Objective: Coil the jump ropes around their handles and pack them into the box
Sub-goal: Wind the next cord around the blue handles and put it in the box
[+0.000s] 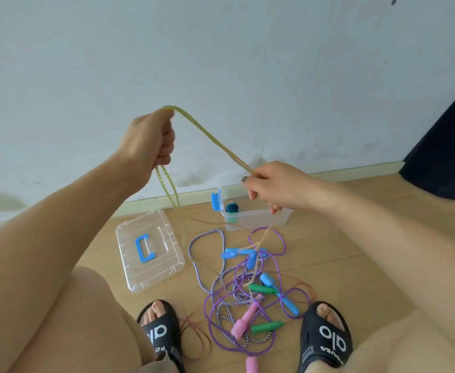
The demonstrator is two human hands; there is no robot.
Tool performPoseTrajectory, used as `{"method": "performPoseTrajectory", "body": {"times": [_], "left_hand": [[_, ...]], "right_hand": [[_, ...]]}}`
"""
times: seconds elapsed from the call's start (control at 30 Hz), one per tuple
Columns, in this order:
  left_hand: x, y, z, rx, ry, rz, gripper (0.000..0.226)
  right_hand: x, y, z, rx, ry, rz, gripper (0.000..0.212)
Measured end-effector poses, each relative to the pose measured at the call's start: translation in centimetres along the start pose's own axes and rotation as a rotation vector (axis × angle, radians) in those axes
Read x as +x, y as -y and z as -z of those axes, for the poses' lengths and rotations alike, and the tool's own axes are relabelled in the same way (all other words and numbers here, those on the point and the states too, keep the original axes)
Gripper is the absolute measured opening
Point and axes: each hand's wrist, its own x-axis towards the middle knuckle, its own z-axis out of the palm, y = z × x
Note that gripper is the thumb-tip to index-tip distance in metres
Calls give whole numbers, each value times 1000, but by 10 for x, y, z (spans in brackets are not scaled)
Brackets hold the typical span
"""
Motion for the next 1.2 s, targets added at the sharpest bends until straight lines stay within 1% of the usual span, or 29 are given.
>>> {"method": "performPoseTrajectory", "body": {"times": [0.1, 0.2, 0.27, 0.33, 0.37, 0.43, 0.5, 0.53, 0.6, 0.63, 0.67, 0.77, 0.83, 0.9, 0.93, 1.03, 1.1, 1.17, 1.2], "left_hand": [[-2, 6, 8, -44, 62, 52, 37], [-8, 4, -4, -26, 173, 25, 40], [-10, -3, -15, -34, 219, -5, 43], [-11, -10, -21, -37, 186, -42, 45], [-10, -12, -21, -20, 137, -62, 45], [-7, -11, -17, 115, 6, -106, 47], [-1, -4, -7, 423, -97, -134, 52], [0, 1, -2, 587, -113, -131, 57], [3, 9, 3, 796, -75, -116, 65], [3, 12, 5, 834, -32, -102, 65], [3, 13, 4, 843, 15, -83, 62], [5, 19, 1, 852, 145, -42, 57], [7, 24, 0, 924, 222, -37, 50], [10, 29, 0, 995, 280, -25, 39], [11, 30, 0, 1012, 286, -20, 35], [12, 31, 5, 1031, 253, -22, 33], [13, 34, 7, 1077, 294, -7, 29], [14, 40, 5, 1094, 342, 14, 24], [14, 42, 2, 1085, 343, 20, 26]], "right_hand": [[0, -3, 1, -37, 84, -13, 30], [2, 1, 0, -4, 166, 4, 18], [4, 5, 0, -29, 196, 19, 16], [6, 7, 1, -87, 222, 16, 17], [8, 7, 1, -119, 216, 5, 21], [14, 4, 4, -109, 138, -36, 32], [20, 1, 10, 69, -11, -88, 35], [21, 1, 14, 196, -84, -112, 34], [20, 4, 22, 457, -159, -157, 29], [18, 6, 25, 551, -151, -172, 27], [16, 7, 27, 583, -124, -176, 25], [11, 9, 25, 495, -61, -141, 20], [10, 14, 22, 495, -73, -96, 15], [8, 22, 22, 520, -88, -19, 6], [7, 26, 23, 549, -89, 22, 9], [4, 31, 31, 747, -29, 121, 43], [-1, 33, 35, 800, 50, 146, 51], [-4, 34, 33, 762, 151, 132, 56], [-5, 34, 30, 747, 193, 113, 57]]}}
